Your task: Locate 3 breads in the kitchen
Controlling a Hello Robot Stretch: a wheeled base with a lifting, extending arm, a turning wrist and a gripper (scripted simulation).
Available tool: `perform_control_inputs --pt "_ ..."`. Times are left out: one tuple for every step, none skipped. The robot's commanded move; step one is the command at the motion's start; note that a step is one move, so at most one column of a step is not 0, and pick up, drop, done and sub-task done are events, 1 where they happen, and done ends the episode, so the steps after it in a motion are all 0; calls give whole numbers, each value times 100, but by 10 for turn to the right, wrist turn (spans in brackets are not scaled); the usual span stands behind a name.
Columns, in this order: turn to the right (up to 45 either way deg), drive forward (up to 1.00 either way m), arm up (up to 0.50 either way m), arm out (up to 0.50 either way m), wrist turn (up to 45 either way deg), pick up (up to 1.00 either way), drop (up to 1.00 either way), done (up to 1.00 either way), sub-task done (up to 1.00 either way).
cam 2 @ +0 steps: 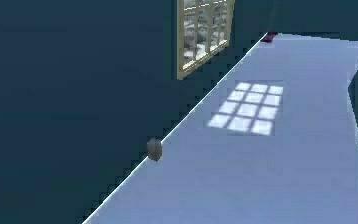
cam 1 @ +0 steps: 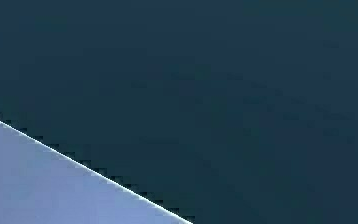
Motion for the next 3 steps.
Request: perform_control_inputs --pt "450 0 0 0 0 0 0 0 0" --pt "450 0 0 0 0 0 0 0 0" --pt "450 0 0 0 0 0 0 0 0"
